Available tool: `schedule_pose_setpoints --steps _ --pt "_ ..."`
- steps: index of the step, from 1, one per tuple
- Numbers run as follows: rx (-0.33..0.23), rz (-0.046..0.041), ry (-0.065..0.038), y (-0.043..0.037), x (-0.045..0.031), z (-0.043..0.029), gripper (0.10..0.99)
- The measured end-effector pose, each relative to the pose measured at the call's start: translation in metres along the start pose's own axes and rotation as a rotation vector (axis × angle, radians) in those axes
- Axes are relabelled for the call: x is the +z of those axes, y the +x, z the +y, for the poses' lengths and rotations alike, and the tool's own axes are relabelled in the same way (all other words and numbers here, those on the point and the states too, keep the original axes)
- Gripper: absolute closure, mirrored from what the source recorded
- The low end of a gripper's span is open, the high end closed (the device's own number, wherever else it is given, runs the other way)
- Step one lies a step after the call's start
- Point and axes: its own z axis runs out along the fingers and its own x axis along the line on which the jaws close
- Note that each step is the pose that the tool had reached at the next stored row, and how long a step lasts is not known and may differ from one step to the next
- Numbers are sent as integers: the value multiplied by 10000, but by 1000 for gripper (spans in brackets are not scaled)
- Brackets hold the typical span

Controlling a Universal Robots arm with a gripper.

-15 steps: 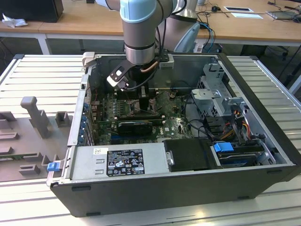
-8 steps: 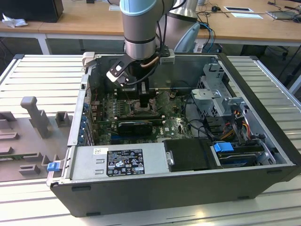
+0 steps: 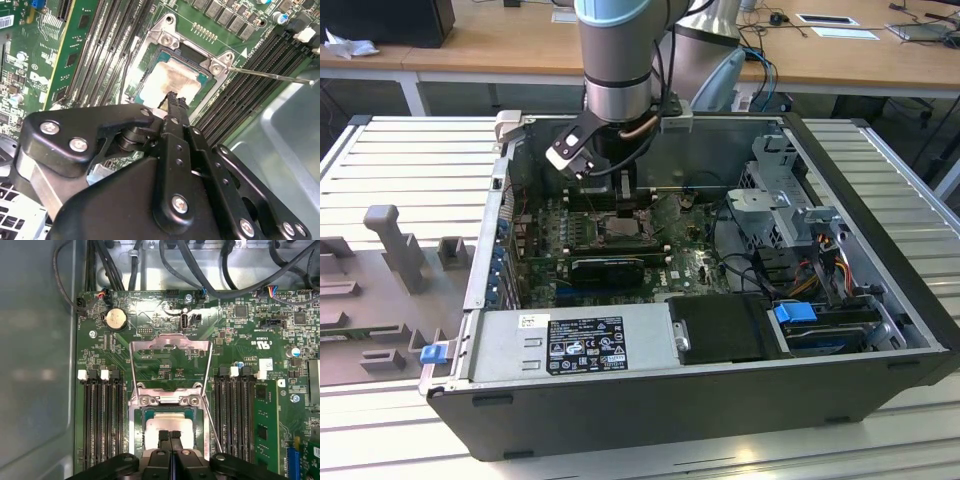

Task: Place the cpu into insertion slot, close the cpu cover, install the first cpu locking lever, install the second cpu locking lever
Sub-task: 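Place the cpu into insertion slot, then close the cpu cover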

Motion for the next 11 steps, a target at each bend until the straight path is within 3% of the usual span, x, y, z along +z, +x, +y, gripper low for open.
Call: schedule_pose_setpoints --steps 6,9,11 --pt "0 5 2 1 -19 6 980" --pt "3 32 26 -20 -14 71 980" --pt "4 35 25 -20 -14 71 980"
